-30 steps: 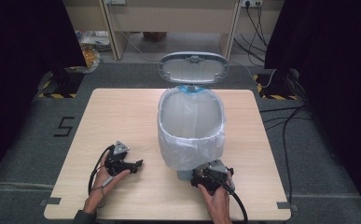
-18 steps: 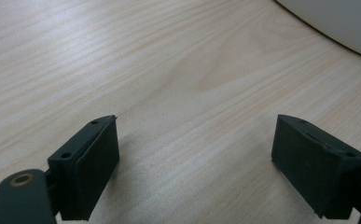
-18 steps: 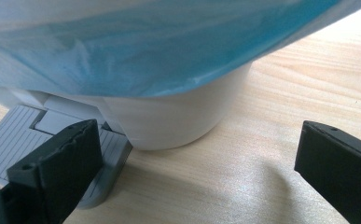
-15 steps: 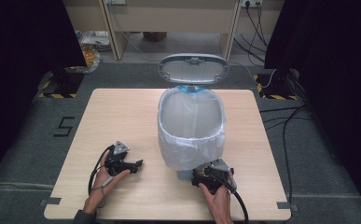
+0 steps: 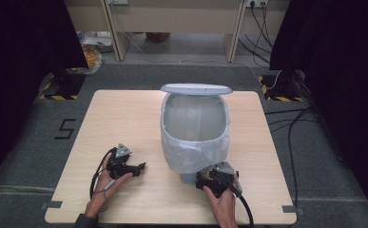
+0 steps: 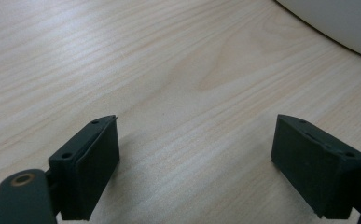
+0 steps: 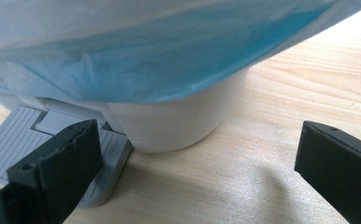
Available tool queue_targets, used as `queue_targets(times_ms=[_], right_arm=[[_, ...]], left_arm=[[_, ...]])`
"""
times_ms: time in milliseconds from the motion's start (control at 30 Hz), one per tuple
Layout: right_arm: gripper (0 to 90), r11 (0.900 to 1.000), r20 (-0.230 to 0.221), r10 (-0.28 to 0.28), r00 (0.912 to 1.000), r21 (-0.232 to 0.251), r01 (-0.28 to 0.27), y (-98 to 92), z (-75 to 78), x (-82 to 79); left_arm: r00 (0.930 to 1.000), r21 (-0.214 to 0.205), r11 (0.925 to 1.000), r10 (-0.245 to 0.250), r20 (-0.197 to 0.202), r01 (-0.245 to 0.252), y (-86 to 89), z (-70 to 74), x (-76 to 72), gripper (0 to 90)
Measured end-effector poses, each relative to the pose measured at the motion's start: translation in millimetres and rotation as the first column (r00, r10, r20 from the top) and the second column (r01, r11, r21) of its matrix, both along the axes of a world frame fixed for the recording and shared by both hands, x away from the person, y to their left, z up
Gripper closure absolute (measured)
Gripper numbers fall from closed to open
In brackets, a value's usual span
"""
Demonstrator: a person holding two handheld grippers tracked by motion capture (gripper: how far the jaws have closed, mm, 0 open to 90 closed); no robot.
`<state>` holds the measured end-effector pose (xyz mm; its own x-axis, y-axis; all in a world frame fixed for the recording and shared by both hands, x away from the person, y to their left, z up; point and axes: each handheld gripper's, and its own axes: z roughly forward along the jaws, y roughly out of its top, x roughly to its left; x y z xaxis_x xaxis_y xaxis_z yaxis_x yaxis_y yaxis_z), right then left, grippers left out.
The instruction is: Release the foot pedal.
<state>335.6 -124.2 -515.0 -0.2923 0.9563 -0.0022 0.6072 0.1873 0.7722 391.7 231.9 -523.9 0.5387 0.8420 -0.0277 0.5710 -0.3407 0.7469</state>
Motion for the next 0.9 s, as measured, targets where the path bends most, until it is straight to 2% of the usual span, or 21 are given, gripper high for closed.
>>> queue_targets(times_ms=[367, 733, 900], right_arm=[[2.9, 1.0, 0.013, 0.005, 0.9999, 0.003, -0.005, 0.0, 1.0, -0.4], [4.4, 0.9999, 0.001, 0.014, 0.9999, -0.005, -0.014, 0.5, 4.2, -3.6], [4.4, 0.9998, 0.0, 0.019, 0.9998, 0.01, -0.019, -1.0, 5.3, -4.3]], left_arm=[[1.0, 0.001, 1.0, -0.001, 0.0, 0.001, 0.1, 0.0, 0.0, 14.3], [1.0, 0.0, 1.0, 0.001, 0.001, -0.001, -0.1, -0.1, 0.0, 14.4], [1.0, 0.0, 1.0, 0.001, 0.001, -0.001, 0.0, 0.0, 0.0, 14.4]])
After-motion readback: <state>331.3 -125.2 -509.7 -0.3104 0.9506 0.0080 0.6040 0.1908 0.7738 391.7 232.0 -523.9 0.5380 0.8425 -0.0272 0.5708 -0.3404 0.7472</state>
